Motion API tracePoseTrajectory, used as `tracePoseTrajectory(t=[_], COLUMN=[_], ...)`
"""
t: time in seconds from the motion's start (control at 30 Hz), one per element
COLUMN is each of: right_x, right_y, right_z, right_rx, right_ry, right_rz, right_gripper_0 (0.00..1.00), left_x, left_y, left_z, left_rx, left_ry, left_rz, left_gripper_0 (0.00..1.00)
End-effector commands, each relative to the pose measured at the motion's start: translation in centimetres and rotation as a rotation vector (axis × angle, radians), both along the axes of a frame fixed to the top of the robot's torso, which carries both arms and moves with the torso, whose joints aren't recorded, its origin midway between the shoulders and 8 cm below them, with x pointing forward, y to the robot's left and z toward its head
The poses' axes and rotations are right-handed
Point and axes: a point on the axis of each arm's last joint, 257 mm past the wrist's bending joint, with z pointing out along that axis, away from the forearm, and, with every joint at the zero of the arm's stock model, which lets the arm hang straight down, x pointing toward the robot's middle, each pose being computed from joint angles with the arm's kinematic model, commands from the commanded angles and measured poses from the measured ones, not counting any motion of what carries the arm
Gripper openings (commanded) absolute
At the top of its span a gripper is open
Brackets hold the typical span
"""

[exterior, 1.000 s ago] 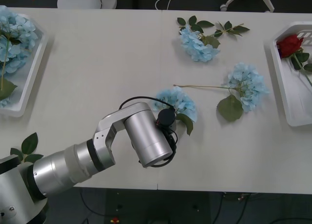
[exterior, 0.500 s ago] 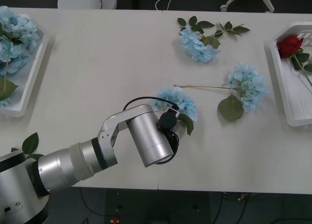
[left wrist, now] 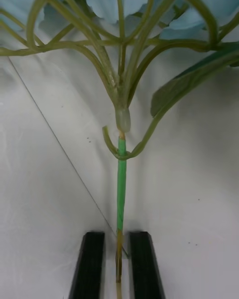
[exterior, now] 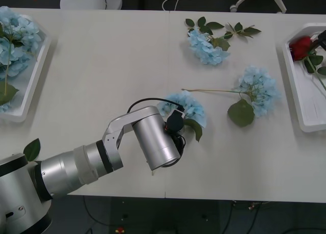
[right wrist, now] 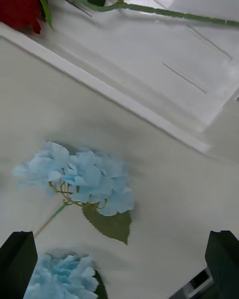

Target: Place the red flowers into the right box and the blue flowers into the left box. If a person shows an open palm, hand one flower to the person first, then continue sorting.

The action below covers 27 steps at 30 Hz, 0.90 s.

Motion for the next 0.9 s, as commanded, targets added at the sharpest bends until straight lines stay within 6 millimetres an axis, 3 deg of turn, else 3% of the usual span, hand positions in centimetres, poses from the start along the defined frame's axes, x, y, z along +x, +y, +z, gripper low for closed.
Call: tracePoseTrajectory(t=[0.03,0.27,0.5,0.6,0.8,0.9], right_x=[4.1,5.2,5.3,6.0,7.3,7.8], right_y=[12.0,15.7,18.7,19.2,19.8,19.3], right_z=[0.1,-3.4,-8.0,-9.8,-11.2,-12.1], right_rx=[0.255,0.242,0.183,0.175,0.169,0.146], right_ry=[-0.101,-0.132,-0.135,-0.141,-0.171,-0.179], right_rz=[-0.305,-0.377,-0.378,-0.381,-0.39,-0.4], right_gripper_0=[1.0,1.0,1.0,1.0,1.0,1.0], left_x=[-1.7,-1.0,0.1,0.7,2.2,3.4], left_y=[0.3,1.6,5.9,9.6,16.6,21.6], left_z=[-2.5,-1.5,3.7,7.3,12.6,15.9], left_rx=[0.056,0.068,0.079,0.067,0.074,0.08], left_ry=[0.033,0.003,-0.029,-0.027,-0.048,-0.075], left_rz=[-0.046,-0.047,-0.011,0.028,0.116,0.185], left_gripper_0=[0.0,0.0,0.0,0.0,0.0,0.0])
